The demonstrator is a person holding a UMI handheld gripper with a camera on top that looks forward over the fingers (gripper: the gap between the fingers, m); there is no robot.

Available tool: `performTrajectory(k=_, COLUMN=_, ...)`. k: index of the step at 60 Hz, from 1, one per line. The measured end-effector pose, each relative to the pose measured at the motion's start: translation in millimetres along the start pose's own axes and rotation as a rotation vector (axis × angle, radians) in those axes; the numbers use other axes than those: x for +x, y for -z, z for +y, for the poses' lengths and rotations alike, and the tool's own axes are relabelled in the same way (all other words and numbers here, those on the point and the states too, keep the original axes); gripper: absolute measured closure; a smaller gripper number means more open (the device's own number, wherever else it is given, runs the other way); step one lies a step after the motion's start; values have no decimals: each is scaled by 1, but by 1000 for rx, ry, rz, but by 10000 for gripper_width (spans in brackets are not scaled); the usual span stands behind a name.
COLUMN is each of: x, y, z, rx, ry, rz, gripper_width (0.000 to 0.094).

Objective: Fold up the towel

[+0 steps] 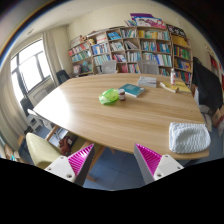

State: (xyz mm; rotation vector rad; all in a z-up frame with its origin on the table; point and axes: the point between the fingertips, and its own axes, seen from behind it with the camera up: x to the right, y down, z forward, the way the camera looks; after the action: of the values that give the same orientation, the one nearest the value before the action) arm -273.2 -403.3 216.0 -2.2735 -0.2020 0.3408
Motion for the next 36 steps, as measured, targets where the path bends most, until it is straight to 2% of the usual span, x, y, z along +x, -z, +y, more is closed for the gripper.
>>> performTrajectory(k=12, x=23, y=-4, z=3, rx=-14, ry=7, rz=37, gripper_width=110)
performTrajectory(k=21, x=81, y=-15, z=13, rx=-39, ry=-52, rz=76, gripper_width=116)
performTrajectory(k=36, x=262, y=-82, z=36, rx=-95, ry=-80, rz=324, gripper_width=115)
